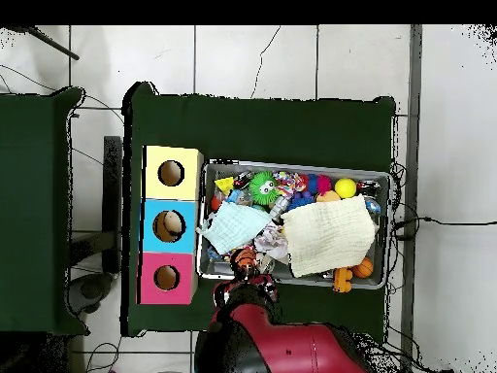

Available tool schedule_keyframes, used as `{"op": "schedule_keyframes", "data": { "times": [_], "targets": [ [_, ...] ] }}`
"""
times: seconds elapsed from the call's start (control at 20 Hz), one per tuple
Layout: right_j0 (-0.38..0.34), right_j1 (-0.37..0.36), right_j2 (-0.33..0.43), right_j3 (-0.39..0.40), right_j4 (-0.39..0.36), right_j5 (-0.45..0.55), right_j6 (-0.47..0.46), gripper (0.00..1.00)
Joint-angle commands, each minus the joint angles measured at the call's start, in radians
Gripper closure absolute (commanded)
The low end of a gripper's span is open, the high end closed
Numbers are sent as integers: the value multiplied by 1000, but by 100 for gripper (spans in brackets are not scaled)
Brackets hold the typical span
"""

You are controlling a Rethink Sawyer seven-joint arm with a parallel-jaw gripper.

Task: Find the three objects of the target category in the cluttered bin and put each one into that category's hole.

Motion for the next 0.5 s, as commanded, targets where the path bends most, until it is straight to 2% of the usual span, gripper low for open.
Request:
{"op": "schedule_keyframes", "data": {
  "times": [0.05,0.2,0.5],
  "targets": [
    [-1,-19,4,46,54,76,106,100],
    [-7,-19,13,60,75,76,104,100],
    [41,-15,-26,50,67,79,134,100]
  ]
}}
